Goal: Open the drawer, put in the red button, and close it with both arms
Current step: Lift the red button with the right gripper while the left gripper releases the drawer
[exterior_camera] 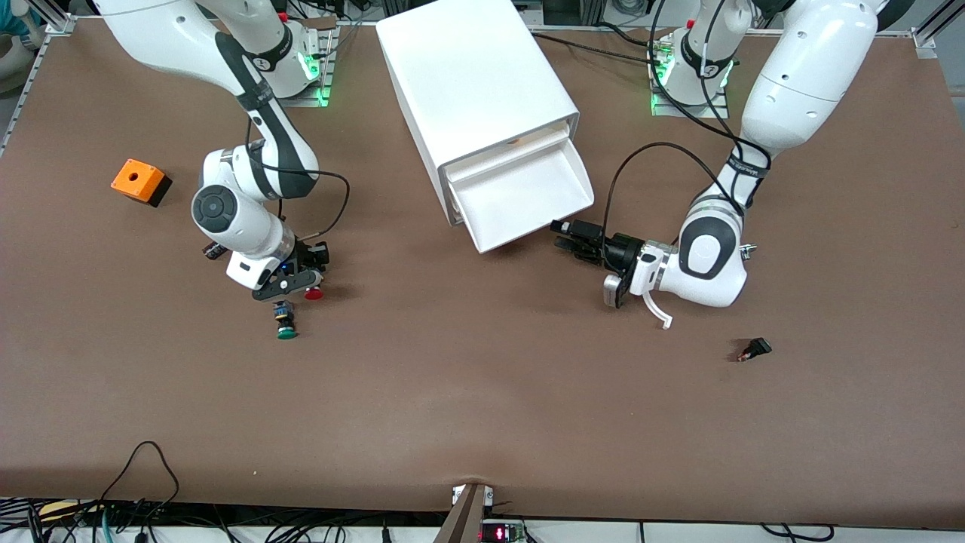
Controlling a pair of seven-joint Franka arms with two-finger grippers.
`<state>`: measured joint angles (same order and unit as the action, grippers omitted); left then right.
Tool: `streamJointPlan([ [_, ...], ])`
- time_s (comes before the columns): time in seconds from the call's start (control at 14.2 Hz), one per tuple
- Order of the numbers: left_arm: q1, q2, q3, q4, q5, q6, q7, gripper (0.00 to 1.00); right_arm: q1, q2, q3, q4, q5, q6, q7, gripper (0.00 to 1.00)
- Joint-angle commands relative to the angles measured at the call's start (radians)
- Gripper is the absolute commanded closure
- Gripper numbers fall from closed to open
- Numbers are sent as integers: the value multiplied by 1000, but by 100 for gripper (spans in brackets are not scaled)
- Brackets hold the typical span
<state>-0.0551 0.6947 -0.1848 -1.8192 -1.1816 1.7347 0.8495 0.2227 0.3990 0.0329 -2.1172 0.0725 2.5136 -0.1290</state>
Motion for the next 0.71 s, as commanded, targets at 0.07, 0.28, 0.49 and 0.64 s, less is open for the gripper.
streamJointPlan([
  [0.07,-12,-102,2,6,78,2,-191,0,-2,-55,9,74,-8,-30,-21,80],
  [0.28,-12,-171,1,35,257,0,-344,0,12,-62,12,247,-8,-175,-21,81],
  [0.49,-12,-253,-7,89,547,-4,-539,0,46,-51,12,465,-3,-390,-46,82],
  [0.64,-12,-296,-13,119,724,-13,-615,0,82,-51,12,519,-13,-426,-102,82],
])
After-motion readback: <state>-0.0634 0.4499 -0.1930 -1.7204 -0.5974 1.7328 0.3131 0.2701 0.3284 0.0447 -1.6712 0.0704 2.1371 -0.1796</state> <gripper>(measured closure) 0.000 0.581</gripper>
